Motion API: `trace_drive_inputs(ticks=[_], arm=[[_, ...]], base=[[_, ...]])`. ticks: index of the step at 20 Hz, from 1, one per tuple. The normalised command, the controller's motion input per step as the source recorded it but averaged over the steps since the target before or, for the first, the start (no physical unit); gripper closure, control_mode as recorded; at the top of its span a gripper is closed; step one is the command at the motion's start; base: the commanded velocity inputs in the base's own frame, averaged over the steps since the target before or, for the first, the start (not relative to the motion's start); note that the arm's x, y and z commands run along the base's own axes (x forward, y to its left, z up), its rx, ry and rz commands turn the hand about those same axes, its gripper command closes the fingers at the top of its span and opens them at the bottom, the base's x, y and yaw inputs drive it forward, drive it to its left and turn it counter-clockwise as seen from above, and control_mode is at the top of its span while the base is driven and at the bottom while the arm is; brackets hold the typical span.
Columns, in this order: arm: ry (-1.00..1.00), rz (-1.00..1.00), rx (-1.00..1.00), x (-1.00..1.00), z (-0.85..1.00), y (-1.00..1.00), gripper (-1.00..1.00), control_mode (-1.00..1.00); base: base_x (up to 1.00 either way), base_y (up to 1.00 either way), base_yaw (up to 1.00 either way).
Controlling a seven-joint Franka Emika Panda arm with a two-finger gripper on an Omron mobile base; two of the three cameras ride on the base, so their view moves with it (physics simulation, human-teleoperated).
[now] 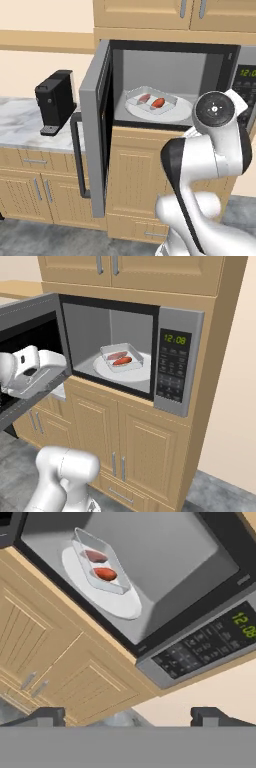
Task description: Place the tupperware containing the steak and sweet potato meal in the microwave. Close the microwave door and press the start button to reheat the meal.
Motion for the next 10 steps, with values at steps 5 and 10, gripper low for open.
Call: trace_drive_inputs(ticks=[5,10], arm=[[-0.15,0.0,-0.18,-0.6,-0.13,0.44,-1.0,-1.0],[-0.01,0.0,-0.21,-0.39,0.0,0.78,-1.0,-1.0]], base=[[0.0,0.0,0.0],[0.0,0.0,0.0]])
